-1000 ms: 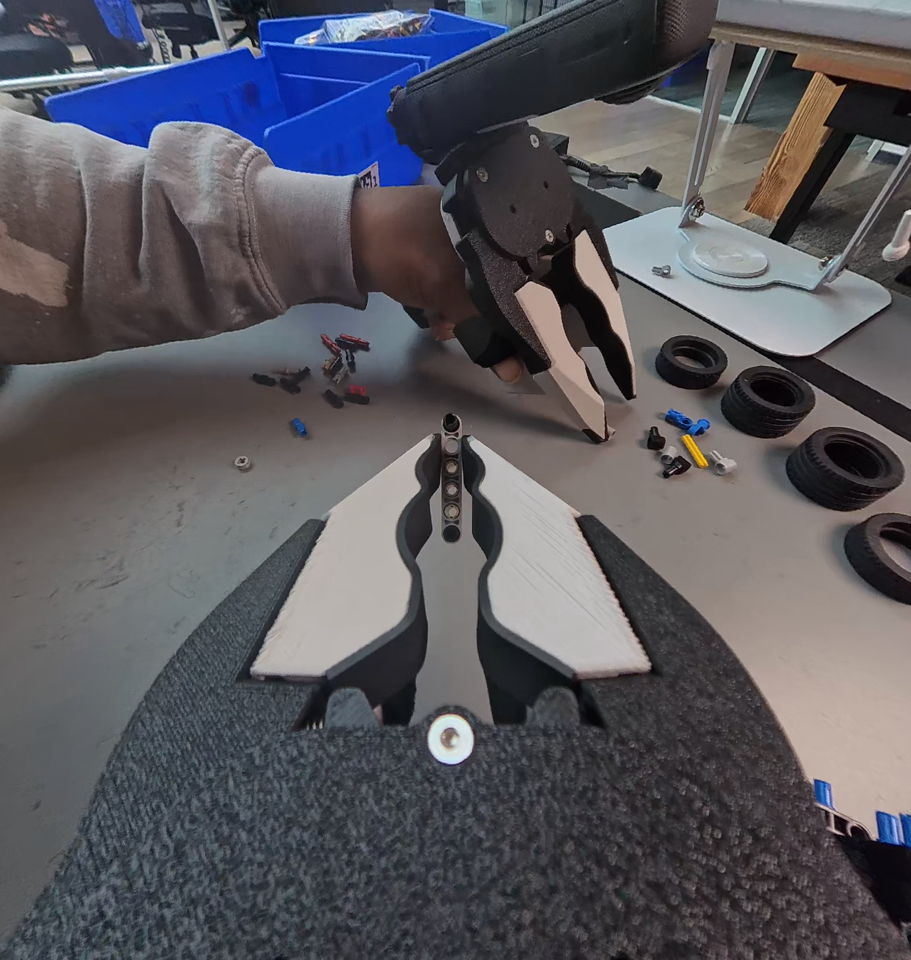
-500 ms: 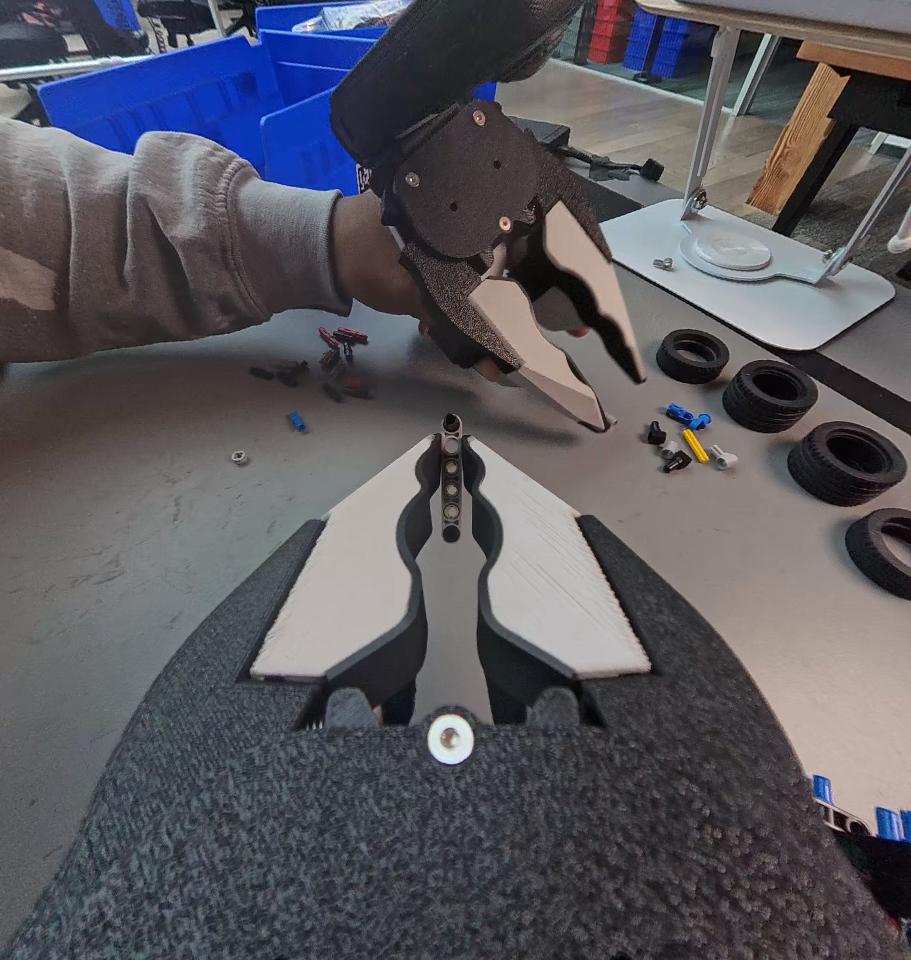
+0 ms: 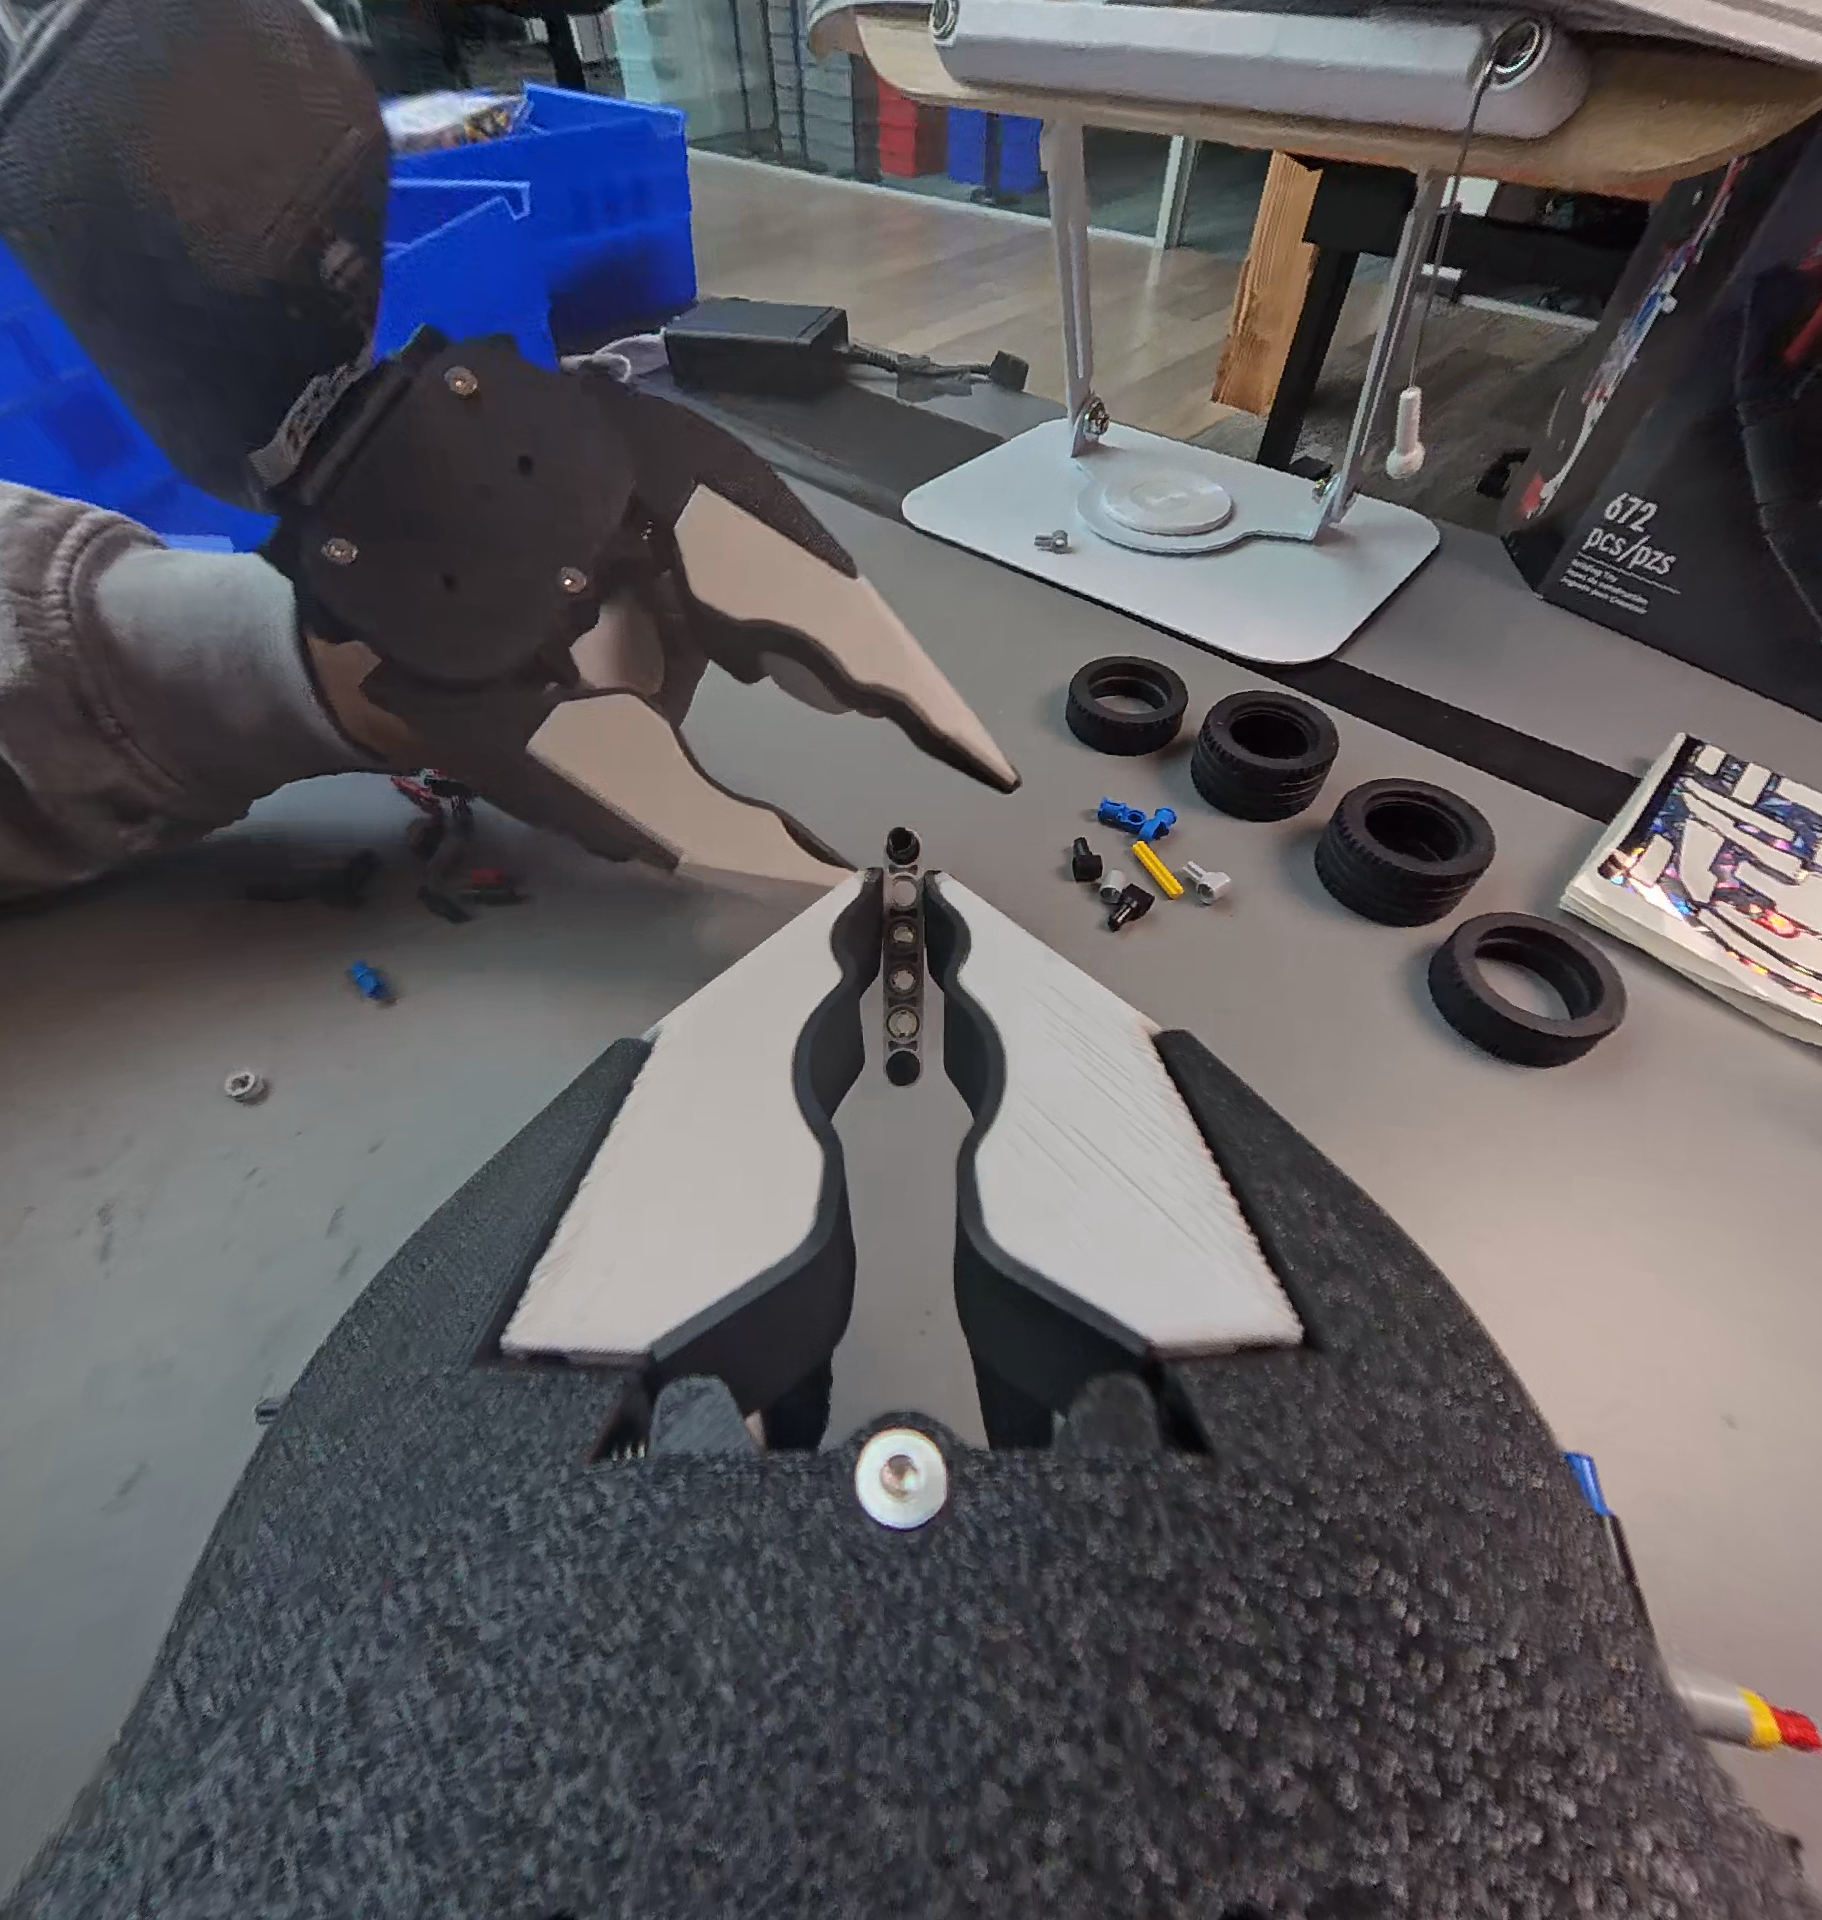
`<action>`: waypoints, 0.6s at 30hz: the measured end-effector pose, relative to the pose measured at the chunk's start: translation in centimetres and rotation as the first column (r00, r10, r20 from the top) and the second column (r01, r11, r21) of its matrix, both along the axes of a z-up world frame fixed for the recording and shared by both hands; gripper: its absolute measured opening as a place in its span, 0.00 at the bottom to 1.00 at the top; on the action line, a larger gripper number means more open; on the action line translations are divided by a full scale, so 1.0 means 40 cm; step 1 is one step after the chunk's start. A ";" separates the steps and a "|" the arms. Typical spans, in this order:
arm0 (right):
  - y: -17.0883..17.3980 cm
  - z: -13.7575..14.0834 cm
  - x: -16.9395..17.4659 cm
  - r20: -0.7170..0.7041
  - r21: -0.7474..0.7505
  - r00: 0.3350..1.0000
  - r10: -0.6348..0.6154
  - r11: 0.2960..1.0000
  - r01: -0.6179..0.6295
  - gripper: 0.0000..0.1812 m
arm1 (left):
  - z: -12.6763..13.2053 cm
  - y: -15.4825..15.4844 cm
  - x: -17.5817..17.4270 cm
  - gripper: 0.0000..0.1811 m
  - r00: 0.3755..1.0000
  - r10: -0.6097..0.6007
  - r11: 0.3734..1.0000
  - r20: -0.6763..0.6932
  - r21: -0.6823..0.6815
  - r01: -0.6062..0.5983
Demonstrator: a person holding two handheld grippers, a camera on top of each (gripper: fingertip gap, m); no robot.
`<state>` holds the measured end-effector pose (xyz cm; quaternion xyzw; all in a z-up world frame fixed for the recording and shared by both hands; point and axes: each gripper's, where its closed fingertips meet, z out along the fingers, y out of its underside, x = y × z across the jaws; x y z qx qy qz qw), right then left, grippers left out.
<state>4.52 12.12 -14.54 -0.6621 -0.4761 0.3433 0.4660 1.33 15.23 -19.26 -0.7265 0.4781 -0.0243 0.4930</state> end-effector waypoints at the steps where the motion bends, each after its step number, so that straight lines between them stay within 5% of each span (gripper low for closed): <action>1: 0.007 0.005 -0.006 -0.010 -0.006 1.000 -0.003 1.000 0.003 0.04 | 0.008 -0.009 0.007 0.20 1.000 -0.015 1.000 0.000 0.025 0.015; 8: 0.010 -0.036 -0.058 0.111 0.001 0.989 0.097 0.995 -0.098 0.04 | 0.091 -0.036 0.006 0.23 0.999 -0.031 0.981 -0.028 0.192 0.036; 12: 0.063 -0.061 -0.066 0.187 0.061 0.982 0.000 0.998 -0.011 0.04 | 0.114 -0.027 -0.022 0.24 0.999 -0.007 0.974 -0.042 0.227 0.017; 18: 0.073 -0.023 -0.051 0.102 0.043 0.993 -0.055 0.998 0.051 0.04 | 0.131 -0.037 -0.073 0.22 0.995 0.086 0.978 0.054 0.186 -0.094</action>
